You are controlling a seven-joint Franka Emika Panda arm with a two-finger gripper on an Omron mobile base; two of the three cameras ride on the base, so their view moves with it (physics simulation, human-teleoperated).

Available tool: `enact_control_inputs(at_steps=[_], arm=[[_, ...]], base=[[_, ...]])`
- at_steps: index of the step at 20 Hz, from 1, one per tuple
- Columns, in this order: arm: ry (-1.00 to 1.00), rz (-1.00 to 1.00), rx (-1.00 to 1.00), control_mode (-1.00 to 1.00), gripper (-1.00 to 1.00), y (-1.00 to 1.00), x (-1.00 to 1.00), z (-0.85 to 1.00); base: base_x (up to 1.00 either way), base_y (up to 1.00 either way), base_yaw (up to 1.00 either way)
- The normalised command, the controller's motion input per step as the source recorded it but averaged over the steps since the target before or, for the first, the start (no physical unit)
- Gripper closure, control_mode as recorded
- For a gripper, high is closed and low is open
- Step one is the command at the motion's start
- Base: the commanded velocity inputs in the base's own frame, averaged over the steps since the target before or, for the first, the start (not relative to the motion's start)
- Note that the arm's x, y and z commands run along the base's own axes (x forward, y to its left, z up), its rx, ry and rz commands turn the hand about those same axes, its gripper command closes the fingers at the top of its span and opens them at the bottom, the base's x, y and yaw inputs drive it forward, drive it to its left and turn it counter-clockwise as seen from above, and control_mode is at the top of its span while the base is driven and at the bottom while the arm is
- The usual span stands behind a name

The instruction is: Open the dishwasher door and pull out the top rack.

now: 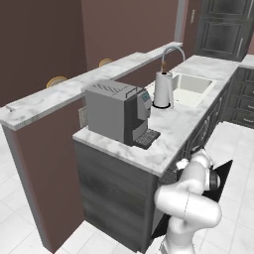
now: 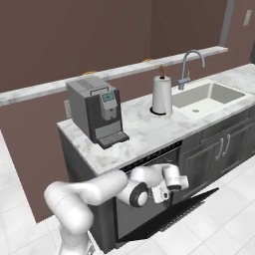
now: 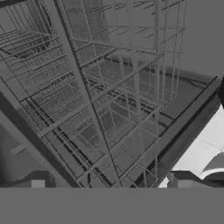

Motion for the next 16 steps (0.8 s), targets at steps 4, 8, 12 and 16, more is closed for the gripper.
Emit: enact_control_inputs(at_steps=[4, 8, 12, 16], arm=[[0.0, 0.0, -0.51, -1.0, -1.0, -0.49, -0.58, -0.7], [0.0, 0.0, -0.55, -1.0, -1.0, -0.37, -0.66, -0.69], [0.0, 0.0, -0.56, -1.0, -1.0, -0.35, -0.66, -0.65], [0.0, 0.0, -0.57, -1.0, -1.0, -0.32, -0.62, -0.56]], base=[[0.0, 0.0, 0.0], [0.0, 0.0, 0.0], [0.0, 0.0, 0.0], [0.0, 0.0, 0.0]])
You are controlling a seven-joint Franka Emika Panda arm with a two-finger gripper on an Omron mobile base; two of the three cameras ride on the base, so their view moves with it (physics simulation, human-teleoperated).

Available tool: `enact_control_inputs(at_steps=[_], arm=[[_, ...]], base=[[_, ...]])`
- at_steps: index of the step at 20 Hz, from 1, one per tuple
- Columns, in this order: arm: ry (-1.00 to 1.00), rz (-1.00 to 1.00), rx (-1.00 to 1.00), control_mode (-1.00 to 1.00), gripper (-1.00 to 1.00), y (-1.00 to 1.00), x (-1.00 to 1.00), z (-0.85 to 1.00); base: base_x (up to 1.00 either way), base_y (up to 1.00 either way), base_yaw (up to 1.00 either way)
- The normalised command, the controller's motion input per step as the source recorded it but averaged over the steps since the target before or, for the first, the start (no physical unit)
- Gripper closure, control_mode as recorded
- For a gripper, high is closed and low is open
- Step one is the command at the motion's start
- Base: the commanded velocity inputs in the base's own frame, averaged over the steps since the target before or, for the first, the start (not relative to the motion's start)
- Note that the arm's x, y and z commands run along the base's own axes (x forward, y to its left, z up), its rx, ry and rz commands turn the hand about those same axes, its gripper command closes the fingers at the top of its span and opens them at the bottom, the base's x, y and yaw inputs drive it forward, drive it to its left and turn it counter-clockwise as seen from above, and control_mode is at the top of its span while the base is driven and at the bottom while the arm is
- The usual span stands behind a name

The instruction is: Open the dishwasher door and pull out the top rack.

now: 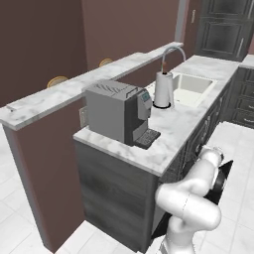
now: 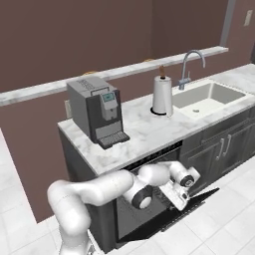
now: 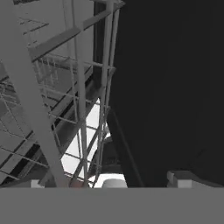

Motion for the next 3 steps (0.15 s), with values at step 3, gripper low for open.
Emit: enact_control_inputs(at_steps=[3], arm=[[0.0, 0.0, -0.56, -1.0, -1.0, -0.34, -0.61, -0.49]], base=[[0.0, 0.0, 0.0]])
